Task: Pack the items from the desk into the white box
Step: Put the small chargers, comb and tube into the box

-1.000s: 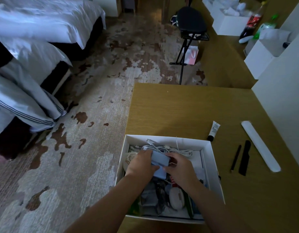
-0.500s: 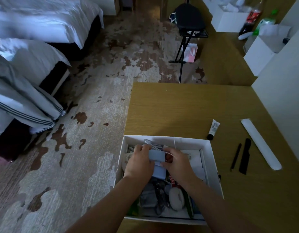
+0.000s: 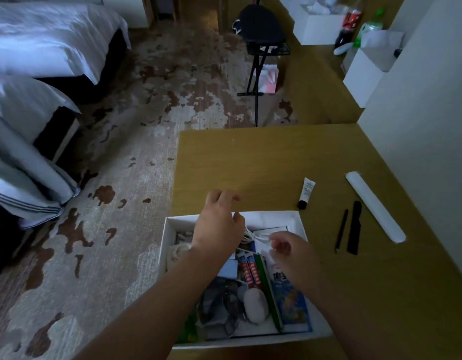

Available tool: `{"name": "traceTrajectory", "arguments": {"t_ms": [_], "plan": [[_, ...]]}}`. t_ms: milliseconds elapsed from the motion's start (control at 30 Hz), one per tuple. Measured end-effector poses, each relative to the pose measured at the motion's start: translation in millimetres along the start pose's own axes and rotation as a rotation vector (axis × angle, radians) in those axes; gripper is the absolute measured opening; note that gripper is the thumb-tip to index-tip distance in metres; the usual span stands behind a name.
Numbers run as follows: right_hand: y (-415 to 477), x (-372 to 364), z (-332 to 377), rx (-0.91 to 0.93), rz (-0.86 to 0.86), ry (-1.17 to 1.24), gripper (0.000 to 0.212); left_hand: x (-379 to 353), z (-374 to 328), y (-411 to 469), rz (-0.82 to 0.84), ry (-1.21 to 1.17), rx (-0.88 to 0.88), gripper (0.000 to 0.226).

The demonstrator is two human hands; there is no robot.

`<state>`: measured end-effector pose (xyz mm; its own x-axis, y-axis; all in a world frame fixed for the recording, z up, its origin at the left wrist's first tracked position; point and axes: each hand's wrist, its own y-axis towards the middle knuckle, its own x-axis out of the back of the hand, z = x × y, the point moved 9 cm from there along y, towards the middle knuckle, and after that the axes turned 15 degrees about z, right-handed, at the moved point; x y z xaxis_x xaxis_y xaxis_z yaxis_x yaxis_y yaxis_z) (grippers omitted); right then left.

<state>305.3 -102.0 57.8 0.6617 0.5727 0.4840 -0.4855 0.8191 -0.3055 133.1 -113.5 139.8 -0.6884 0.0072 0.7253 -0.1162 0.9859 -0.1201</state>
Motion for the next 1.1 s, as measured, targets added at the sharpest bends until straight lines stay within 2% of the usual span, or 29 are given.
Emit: {"name": "traceTrajectory", "arguments": {"t_ms": [67,167,367,467,533,600,700,767,867,933,1000,1100], "plan": [[-14.1,18.7,3.8,0.036,-0.049,0.096,0.028,-9.4,-24.1,13.3,0.035,0.026,-0.056,0.034],[-33.7,54.7,6.0,0.055,-0.221,0.129,0.037,-33.6,-62.6,32.1,0.101,0.039,-0.137,0.032],[-51.3,130.5,-54.6,-0.153,-0.414,0.201,0.016,-108.9,-124.0,62.2,0.305,0.056,-0.27,0.024],[-66.3,156.3,-93.9,-0.224,-0.534,0.249,0.02,-152.3,-131.3,77.9,0.43,0.11,-0.238,0.024],[-62.0,157.4,-119.3,-0.285,-0.478,0.225,0.019,-179.0,-128.9,87.5,0.508,0.169,-0.187,0.024],[-46.5,145.4,-143.8,-0.354,-0.346,0.165,0.014,-203.3,-125.1,97.5,0.567,0.261,-0.154,0.025],[-14.7,112.4,-156.7,-0.331,-0.127,0.074,0.018,-228.8,-113.3,109.9,0.642,0.303,-0.072,0.027],[5.3,84.4,-154.2,-0.248,0.046,-0.024,0.032,-232.0,-100.7,116.1,0.639,0.306,0.018,0.03],[21.5,41.5,-157.6,-0.195,0.293,-0.178,0.065,-225.1,-82.5,122.8,0.571,0.312,0.096,0.029],[25.6,23.3,-158.4,-0.145,0.364,-0.356,0.075,-221.4,-76.5,123.9,0.558,0.304,0.129,0.027],[27.0,15.2,-159.0,-0.082,0.37,-0.515,0.072,-216.1,-81.7,124.8,0.523,0.265,0.111,0.024],[26.9,20.3,-171.5,-0.114,0.335,-0.413,0.049,-194.6,-97.6,127.3,0.378,0.19,0.033,0.02]]}}
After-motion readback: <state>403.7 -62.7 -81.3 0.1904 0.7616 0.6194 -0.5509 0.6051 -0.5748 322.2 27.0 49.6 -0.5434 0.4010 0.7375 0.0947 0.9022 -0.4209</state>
